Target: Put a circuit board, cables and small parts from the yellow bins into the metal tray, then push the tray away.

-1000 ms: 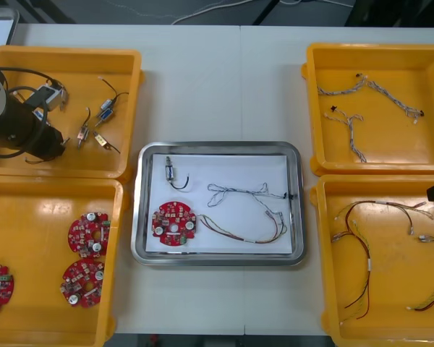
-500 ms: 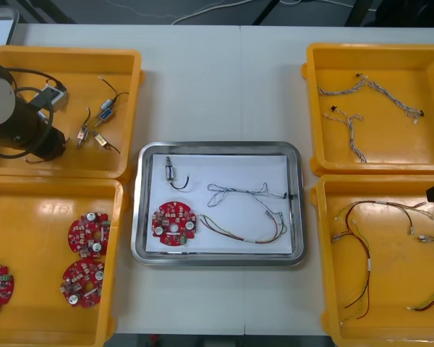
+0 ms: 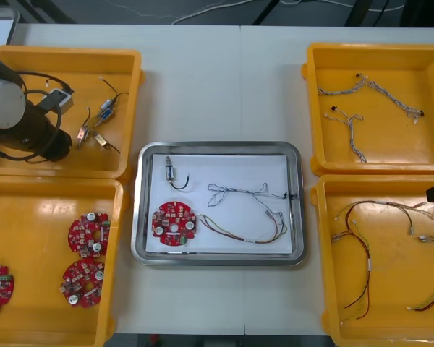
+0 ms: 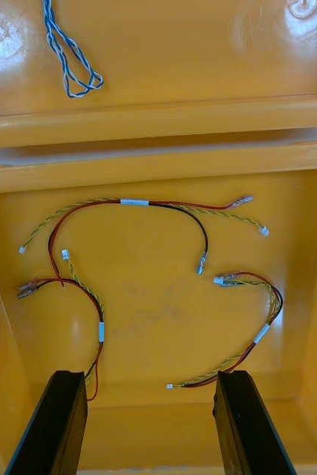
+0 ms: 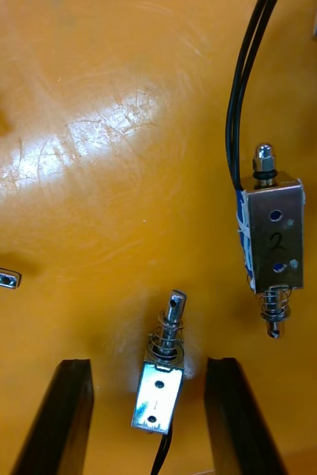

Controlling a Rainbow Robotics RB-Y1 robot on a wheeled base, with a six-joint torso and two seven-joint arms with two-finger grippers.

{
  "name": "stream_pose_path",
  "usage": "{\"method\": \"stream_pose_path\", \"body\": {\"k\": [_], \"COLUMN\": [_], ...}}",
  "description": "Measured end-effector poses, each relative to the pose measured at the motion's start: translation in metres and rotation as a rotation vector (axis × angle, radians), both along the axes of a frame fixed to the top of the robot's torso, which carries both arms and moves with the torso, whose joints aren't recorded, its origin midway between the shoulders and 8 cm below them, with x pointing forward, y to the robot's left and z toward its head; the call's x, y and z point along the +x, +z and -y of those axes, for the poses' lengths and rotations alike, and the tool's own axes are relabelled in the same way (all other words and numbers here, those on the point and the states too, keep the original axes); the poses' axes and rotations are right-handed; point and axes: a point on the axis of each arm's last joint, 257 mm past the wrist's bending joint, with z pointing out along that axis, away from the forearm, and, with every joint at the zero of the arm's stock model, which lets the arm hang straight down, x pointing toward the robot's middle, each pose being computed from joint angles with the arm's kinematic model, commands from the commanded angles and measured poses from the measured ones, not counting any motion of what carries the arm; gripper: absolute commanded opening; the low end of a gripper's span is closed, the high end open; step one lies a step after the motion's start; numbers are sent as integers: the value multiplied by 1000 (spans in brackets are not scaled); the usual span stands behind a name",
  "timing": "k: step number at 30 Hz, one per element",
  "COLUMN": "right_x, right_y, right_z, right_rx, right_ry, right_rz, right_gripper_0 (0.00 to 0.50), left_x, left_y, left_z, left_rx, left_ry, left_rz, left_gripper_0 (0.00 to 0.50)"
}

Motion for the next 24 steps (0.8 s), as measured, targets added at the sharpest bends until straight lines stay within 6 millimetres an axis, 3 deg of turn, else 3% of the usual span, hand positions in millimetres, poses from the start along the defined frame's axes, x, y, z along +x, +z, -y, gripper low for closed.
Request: {"method": "stream_pose_path", "body": {"k": [2,3,6,7,18,24], "right_x": [0,0,0,0,0,0], "right_y": [0,0,0,0,0,0], "right_z": [0,0,0,0,0,0], "right_rx": [0,0,0,0,0,0], "right_ry": [0,0,0,0,0,0], "right_rz": [0,0,0,0,0,0], "right_gripper_0": [500,500,500,500,500,500], "left_x": [0,0,0,0,2,-7], "left_y": [0,-1,-2,-1,2,15], "left_z": [0,0,1,1,2,3], "left_rx": [1,2,3,3,4,11], "left_ry": [-1,-2,-3,-3,-5,3], "left_rz": [-1,-1,-3,-2,3,-42], "left_gripper_0": [208,190,65,4,0,0]}}
